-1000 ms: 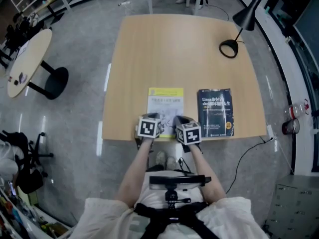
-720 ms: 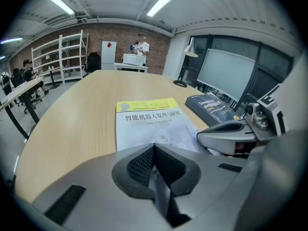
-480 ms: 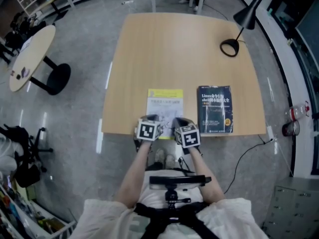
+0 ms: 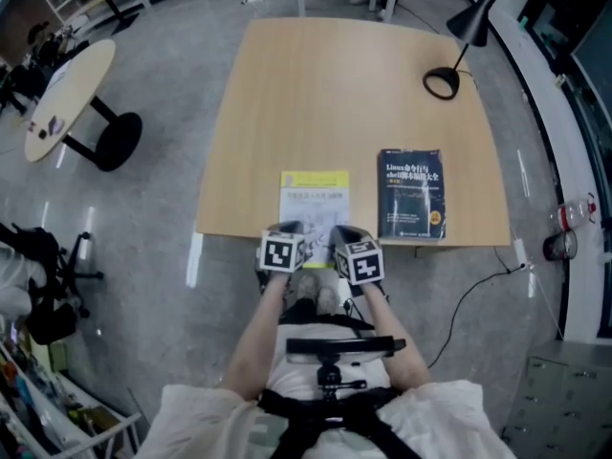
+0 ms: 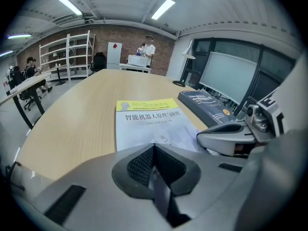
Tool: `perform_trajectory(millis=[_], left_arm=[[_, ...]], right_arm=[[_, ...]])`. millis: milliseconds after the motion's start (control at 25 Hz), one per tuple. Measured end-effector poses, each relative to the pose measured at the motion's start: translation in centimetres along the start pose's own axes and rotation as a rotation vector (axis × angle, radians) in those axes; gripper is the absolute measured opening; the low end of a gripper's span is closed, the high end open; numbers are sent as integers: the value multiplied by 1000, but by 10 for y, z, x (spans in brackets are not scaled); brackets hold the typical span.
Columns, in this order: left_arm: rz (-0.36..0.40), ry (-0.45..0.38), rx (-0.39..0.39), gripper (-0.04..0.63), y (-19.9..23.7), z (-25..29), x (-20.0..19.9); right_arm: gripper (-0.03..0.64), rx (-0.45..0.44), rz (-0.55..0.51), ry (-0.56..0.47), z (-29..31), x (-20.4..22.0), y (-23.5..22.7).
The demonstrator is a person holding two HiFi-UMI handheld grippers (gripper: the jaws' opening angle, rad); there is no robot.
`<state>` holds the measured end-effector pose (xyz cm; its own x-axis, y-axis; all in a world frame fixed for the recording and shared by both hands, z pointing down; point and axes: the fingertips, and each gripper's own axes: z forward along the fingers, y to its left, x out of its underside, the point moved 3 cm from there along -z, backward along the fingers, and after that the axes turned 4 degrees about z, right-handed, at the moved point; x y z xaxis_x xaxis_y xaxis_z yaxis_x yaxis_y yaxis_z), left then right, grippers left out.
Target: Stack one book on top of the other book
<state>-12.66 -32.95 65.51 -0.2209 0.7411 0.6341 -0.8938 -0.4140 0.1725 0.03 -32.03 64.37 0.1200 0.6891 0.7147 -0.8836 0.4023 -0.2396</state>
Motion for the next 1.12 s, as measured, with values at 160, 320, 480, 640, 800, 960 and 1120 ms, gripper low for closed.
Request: perform_trajectory(millis=[160, 320, 480, 640, 800, 960, 1120], left_arm=[[-44, -21, 11, 9, -4, -8, 13], [-61, -43, 16, 9, -5, -8, 13], [-114, -62, 74, 9, -3, -12, 12], [-48, -166, 47, 9, 9, -40, 12], [-50, -250, 70, 9, 13, -65, 23], [-66, -238, 89, 11, 16, -73, 44], [-103, -231, 69, 11, 15, -78, 59]], right_arm=[[2, -5, 24, 9, -8, 9, 7], [2, 1, 25, 10, -10, 11, 5], [2, -18, 24, -3, -10, 14, 5], [2, 12, -71, -39, -19, 5, 12], [2, 73, -167, -159, -45, -9, 20], [33, 70, -173, -207, -59, -4, 29], [75, 39, -141, -179, -61, 11, 29]])
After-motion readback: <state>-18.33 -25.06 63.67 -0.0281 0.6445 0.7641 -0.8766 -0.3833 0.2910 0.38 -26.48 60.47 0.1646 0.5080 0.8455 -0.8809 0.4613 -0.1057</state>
